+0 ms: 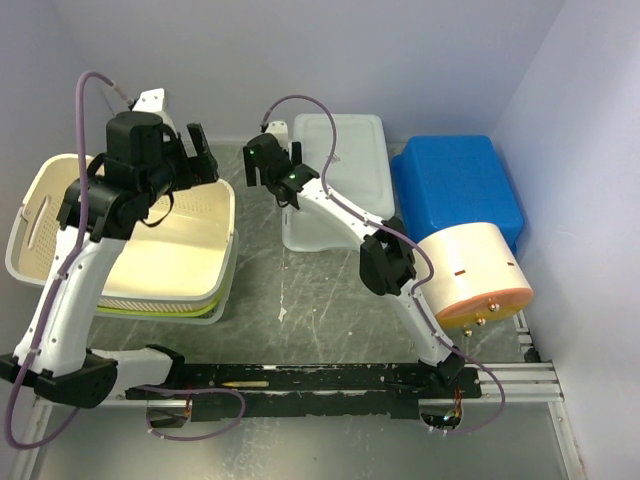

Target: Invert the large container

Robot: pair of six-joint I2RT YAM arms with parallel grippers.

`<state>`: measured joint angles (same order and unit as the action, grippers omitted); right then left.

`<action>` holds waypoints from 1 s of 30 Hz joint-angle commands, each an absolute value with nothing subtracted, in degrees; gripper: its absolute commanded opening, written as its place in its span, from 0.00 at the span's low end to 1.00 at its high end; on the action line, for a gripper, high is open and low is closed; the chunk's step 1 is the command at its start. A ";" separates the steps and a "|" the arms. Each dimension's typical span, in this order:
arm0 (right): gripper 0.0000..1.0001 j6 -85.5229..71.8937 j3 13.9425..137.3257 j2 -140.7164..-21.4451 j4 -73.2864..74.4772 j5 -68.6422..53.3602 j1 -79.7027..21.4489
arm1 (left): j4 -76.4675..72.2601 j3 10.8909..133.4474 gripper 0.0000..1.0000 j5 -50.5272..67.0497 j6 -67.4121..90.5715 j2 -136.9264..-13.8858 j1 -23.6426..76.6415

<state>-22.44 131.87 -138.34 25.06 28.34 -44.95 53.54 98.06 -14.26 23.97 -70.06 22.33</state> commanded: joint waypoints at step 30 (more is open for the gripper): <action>0.98 -15.65 111.86 -113.31 19.34 16.75 -42.78 | 63.25 104.39 0.99 -27.44 28.34 -71.26 20.13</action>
